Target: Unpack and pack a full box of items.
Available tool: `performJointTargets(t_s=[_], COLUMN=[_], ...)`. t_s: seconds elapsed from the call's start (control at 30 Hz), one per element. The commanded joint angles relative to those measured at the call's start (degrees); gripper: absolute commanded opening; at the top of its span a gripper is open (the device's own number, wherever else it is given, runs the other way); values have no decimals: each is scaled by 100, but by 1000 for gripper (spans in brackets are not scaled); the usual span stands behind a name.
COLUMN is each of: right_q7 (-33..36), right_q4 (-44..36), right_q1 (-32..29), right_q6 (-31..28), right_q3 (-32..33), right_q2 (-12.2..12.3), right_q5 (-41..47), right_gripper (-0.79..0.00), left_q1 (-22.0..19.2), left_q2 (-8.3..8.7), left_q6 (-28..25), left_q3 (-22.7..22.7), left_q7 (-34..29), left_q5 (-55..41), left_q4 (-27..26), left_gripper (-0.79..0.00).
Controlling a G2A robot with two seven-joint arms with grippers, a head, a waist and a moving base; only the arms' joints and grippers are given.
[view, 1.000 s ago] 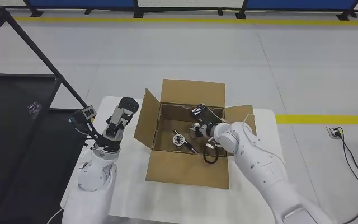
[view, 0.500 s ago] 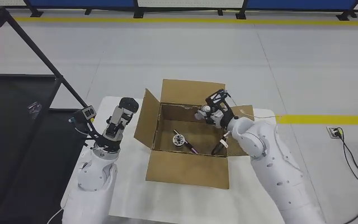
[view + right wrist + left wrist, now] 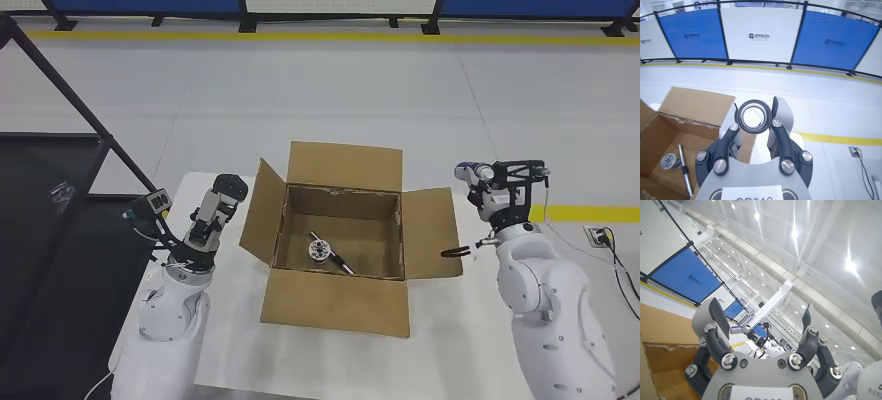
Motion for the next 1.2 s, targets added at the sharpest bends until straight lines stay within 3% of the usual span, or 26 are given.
performJointTargets(t_s=[0.0,0.3,0.87,1.0,1.17], right_q7=[83,551,806,874,1000], right_q4=[292,1537,2290,2501,2664], right_q1=[-9,33,227,343,459], right_q6=[-31,-535,-659,-726,-687], right_q3=[133,476,198,95,-11], right_q2=[22,153,199,198,193], right_q5=[44,-114,-165,-111,-36], right_gripper=[-785,-785,-785,-696,-443], left_q1=[0,0,0,0,0], left_q2=[0,0,0,0,0], left_q6=[0,0,0,0,0], left_q3=[0,0,0,0,0], left_q7=[0,0,0,0,0], left_q5=[0,0,0,0,0], left_q4=[0,0,0,0,0], left_gripper=[0,0,0,0,0])
